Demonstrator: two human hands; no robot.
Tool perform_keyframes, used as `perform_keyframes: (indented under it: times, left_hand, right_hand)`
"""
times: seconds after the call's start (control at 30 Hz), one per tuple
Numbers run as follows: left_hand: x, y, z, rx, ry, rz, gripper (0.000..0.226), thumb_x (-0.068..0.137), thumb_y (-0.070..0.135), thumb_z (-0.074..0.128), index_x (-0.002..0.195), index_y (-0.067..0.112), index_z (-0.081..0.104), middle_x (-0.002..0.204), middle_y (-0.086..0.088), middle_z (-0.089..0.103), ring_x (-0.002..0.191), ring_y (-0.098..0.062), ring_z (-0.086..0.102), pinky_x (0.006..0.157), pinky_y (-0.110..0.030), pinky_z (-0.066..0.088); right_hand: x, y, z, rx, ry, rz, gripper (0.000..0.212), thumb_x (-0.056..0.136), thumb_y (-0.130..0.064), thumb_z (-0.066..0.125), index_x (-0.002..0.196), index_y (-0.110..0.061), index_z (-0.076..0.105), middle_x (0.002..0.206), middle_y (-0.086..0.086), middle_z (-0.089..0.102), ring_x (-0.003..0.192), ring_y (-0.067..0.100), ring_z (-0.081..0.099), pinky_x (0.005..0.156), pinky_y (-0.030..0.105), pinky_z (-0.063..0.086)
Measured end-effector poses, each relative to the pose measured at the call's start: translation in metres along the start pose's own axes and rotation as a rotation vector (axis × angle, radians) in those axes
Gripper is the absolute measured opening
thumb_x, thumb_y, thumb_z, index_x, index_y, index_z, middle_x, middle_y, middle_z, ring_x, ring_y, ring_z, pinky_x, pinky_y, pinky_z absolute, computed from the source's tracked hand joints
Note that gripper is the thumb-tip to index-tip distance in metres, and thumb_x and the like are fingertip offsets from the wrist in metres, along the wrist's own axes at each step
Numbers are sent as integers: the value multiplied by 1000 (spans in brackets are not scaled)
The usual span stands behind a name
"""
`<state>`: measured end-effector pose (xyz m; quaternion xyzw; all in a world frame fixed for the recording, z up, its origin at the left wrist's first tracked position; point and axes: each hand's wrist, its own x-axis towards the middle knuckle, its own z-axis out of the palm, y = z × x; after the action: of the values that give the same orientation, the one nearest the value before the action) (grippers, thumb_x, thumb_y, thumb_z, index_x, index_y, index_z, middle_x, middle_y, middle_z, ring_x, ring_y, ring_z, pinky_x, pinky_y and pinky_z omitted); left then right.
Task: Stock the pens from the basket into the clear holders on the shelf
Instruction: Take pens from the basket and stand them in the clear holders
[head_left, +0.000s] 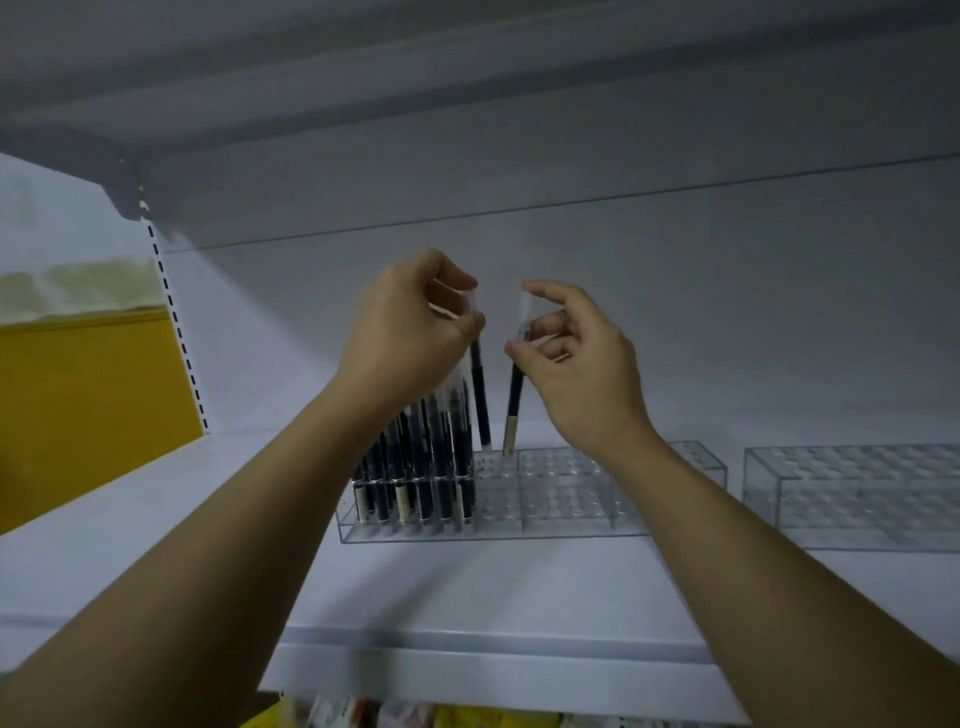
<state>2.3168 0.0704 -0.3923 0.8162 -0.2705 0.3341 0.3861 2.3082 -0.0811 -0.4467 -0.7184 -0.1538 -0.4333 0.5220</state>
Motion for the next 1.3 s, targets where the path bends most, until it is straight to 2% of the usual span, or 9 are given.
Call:
perform_keyframes:
  times: [0.1, 0.33, 0.53, 0.73, 0.83, 0.97, 1.1, 1.2, 1.3]
  left_hand:
    - [2, 0, -1, 19, -39, -7, 22, 84, 22, 72, 102, 22, 60, 90, 9, 65, 80, -3, 64, 69, -19, 52]
    - [-1, -4, 9, 263, -282, -24, 12, 84, 20, 70, 86, 20, 58, 88, 3, 66, 80, -11, 64, 65, -15, 48]
    - [1, -3, 2, 260, -326, -58, 13, 83, 21, 72, 87, 20, 60, 84, 5, 65, 75, -10, 65, 59, -14, 47]
    - [-4, -1, 3, 277, -291, -51, 11, 85, 19, 70, 89, 20, 60, 95, 2, 65, 89, -14, 62, 70, -22, 51]
    - [-10, 0, 2, 309, -293, -39, 18, 88, 23, 66, 105, 20, 61, 111, 2, 65, 103, -15, 60, 85, -27, 49]
    - [-26, 4, -3, 483, -295, 39, 42, 90, 36, 61, 129, 23, 53, 133, 1, 57, 125, -18, 48, 117, -38, 18]
    - [-49, 13, -20, 442, -218, 117, 50, 92, 36, 59, 139, 24, 45, 144, 3, 47, 134, -16, 40, 118, -32, 0]
    - [-77, 21, -30, 373, -140, 194, 46, 91, 31, 61, 135, 22, 50, 140, 2, 51, 131, -18, 43, 117, -27, 2]
    - [-112, 22, -27, 333, -113, 242, 42, 88, 28, 64, 129, 20, 56, 131, 0, 58, 122, -20, 51, 117, -33, 20]
  right_hand:
    - [1, 1, -2, 28, 51, 2, 45, 86, -12, 71, 125, -26, 55, 84, -11, 58, 64, 2, 58, 65, 14, 53]
    - [-13, 2, 1, -244, -356, 44, 63, 90, -14, 66, 139, -42, 39, 90, -14, 56, 72, 4, 60, 64, 13, 46]
    - [-22, -2, -6, -342, -426, 36, 72, 94, -15, 59, 142, -54, 21, 91, -15, 57, 69, 10, 63, 70, 25, 54]
    - [-25, 1, -3, -402, -404, 25, 66, 94, -12, 58, 140, -48, 28, 98, -12, 57, 75, 11, 64, 75, 33, 57]
    - [-25, 0, -2, -428, -406, 38, 62, 94, -12, 58, 137, -48, 31, 100, -10, 59, 75, 12, 64, 74, 35, 58]
    - [-32, -8, -5, -406, -435, 102, 75, 93, -11, 59, 144, -50, 22, 117, -5, 57, 83, 11, 63, 78, 32, 57]
    - [-51, -25, -13, -511, -427, 100, 88, 91, -20, 64, 149, -48, 4, 140, -6, 43, 120, 14, 50, 100, 35, 46]
    - [-65, -44, -27, -607, -360, 31, 76, 90, -27, 63, 150, -40, 17, 144, -7, 39, 128, 15, 44, 106, 37, 41]
    - [-95, -61, -41, -649, -302, -22, 61, 90, -32, 63, 143, -37, 34, 137, -10, 43, 123, 15, 46, 104, 38, 42]
